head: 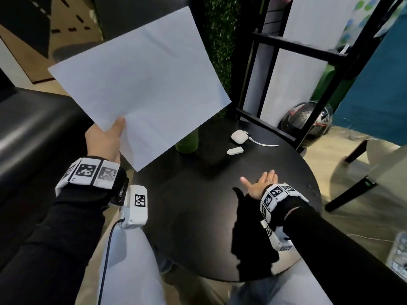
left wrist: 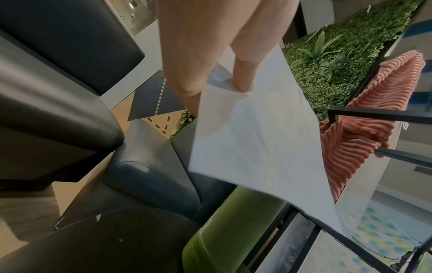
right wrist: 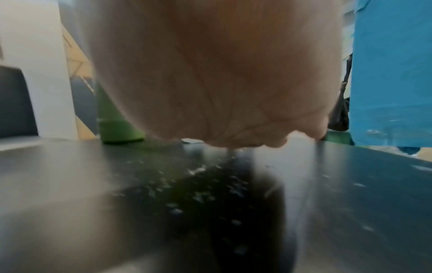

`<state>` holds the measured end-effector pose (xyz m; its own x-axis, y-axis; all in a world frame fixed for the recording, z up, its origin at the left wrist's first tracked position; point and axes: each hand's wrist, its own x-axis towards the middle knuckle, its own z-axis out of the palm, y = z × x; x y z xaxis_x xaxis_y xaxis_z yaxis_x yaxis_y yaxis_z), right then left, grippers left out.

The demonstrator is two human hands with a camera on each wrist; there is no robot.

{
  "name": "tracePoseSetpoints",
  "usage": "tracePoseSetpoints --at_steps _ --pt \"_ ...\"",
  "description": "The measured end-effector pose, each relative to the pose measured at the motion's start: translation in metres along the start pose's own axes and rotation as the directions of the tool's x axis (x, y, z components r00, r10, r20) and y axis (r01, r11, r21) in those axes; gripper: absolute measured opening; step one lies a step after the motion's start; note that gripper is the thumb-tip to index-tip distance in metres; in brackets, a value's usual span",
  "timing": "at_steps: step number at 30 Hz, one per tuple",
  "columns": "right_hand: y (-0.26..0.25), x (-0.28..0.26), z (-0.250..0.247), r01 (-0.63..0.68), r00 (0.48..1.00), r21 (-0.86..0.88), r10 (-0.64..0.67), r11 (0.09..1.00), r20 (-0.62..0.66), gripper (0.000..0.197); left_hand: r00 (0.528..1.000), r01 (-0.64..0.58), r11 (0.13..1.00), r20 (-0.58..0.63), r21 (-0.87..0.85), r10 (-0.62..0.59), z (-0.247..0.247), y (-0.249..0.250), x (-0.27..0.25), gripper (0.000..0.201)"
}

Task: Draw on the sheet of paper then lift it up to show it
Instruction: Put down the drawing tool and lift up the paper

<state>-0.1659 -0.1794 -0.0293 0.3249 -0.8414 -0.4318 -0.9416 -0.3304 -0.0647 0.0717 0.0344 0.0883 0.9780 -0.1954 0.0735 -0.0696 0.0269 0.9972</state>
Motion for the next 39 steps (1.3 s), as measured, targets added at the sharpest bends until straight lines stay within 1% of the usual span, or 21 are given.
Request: tracePoseSetpoints --at_steps 1,3,5,7,9,10,12,14,16,17,18,20,22,24,26,28,30,34,36,37,39 --pt "-0.008 -0.008 -0.005 0.019 1.000 -0.004 -0.019 1.000 -0.011 0.093 1.000 0.006 1.000 0.006 -0.003 -0.006 0.001 0.000 -0.001 0.038" --pt "-0.038 -0.030 -0.003 0.228 0.973 -0.015 -0.228 0.974 0.023 0.090 1.000 0.023 1.000 0.020 -0.001 -0.023 0.005 -0.001 -0.004 0.039" --pt "-0.077 -0.057 0.013 0.469 0.874 -0.010 -0.463 0.883 0.144 0.086 0.999 0.036 0.999 0.041 -0.003 -0.035 0.010 -0.002 -0.006 0.040" --pt "-0.103 -0.072 0.030 0.567 0.797 -0.029 -0.540 0.823 0.270 0.083 0.999 0.030 0.999 0.042 0.025 -0.031 0.013 -0.002 -0.008 0.040" --pt "-0.099 -0.063 0.038 0.590 0.787 -0.072 -0.553 0.804 0.275 0.079 0.998 0.038 0.999 0.046 0.023 -0.039 0.015 -0.001 -0.012 0.040" --pt "-0.086 -0.054 0.038 0.582 0.801 -0.082 -0.553 0.809 0.229 0.077 0.998 0.044 0.999 0.046 0.019 -0.045 0.016 0.000 -0.012 0.040" --pt "-0.049 -0.034 0.033 0.474 0.880 -0.097 -0.466 0.875 0.095 0.078 0.997 0.054 0.999 0.046 0.004 -0.054 0.014 0.001 -0.014 0.041" --pt "-0.010 -0.020 0.021 0.259 0.966 -0.125 -0.259 0.958 0.013 0.083 0.997 0.058 0.998 0.046 -0.019 -0.057 0.012 0.000 -0.015 0.040" --pt "0.008 -0.019 0.006 0.057 0.998 -0.117 -0.056 0.991 0.009 0.089 0.998 0.057 0.998 0.044 -0.023 -0.056 0.012 0.001 -0.014 0.040" --pt "0.006 -0.020 0.002 0.029 1.000 -0.100 -0.029 0.995 0.001 0.091 0.997 0.061 0.998 0.042 -0.022 -0.060 0.012 0.001 -0.014 0.041" --pt "-0.002 -0.020 -0.001 0.063 0.998 -0.078 -0.063 0.995 0.001 0.090 0.997 0.064 0.998 0.048 -0.024 -0.062 0.014 0.000 -0.014 0.041" --pt "-0.031 -0.021 0.001 0.232 0.972 -0.067 -0.229 0.970 0.047 0.086 0.996 0.069 0.997 0.064 -0.030 -0.067 0.018 0.000 -0.018 0.040" --pt "-0.066 -0.024 0.009 0.376 0.924 -0.091 -0.365 0.922 0.112 0.083 0.995 0.069 0.997 0.076 -0.029 -0.067 0.021 -0.001 -0.020 0.040" --pt "-0.090 -0.020 0.013 0.442 0.889 -0.070 -0.427 0.894 0.166 0.080 0.995 0.063 0.998 0.077 -0.003 -0.063 0.022 -0.001 -0.019 0.042" --pt "-0.095 -0.008 0.010 0.461 0.879 -0.046 -0.450 0.886 0.156 0.078 0.995 0.052 0.998 0.080 0.026 -0.054 0.021 -0.002 -0.017 0.042" --pt "-0.083 0.015 0.001 0.431 0.898 -0.043 -0.423 0.901 0.119 0.075 0.996 0.050 0.998 0.071 0.025 -0.052 0.018 -0.003 -0.013 0.042" --pt "-0.059 0.038 -0.009 0.331 0.942 -0.028 -0.328 0.943 0.075 0.075 0.995 0.062 0.998 0.072 0.009 -0.062 0.017 -0.004 -0.010 0.041" --pt "0.003 0.054 -0.019 0.033 0.999 -0.012 -0.034 0.999 -0.036 0.083 0.991 0.100 0.995 0.090 -0.019 -0.098 0.017 -0.007 -0.010 0.028" --pt "0.023 0.056 -0.024 -0.087 0.996 -0.069 0.089 0.994 0.015 0.084 0.988 0.123 0.992 0.100 -0.032 -0.119 0.021 -0.007 -0.015 0.009" --pt "0.025 0.055 -0.027 -0.106 0.992 -0.115 0.114 0.988 0.063 0.085 0.987 0.127 0.991 0.106 -0.040 -0.122 0.022 -0.007 -0.016 0.007" --pt "0.008 0.048 -0.028 -0.075 0.996 -0.079 0.079 0.994 0.047 0.086 0.985 0.123 0.992 0.127 -0.035 -0.117 0.025 -0.008 -0.019 0.022"
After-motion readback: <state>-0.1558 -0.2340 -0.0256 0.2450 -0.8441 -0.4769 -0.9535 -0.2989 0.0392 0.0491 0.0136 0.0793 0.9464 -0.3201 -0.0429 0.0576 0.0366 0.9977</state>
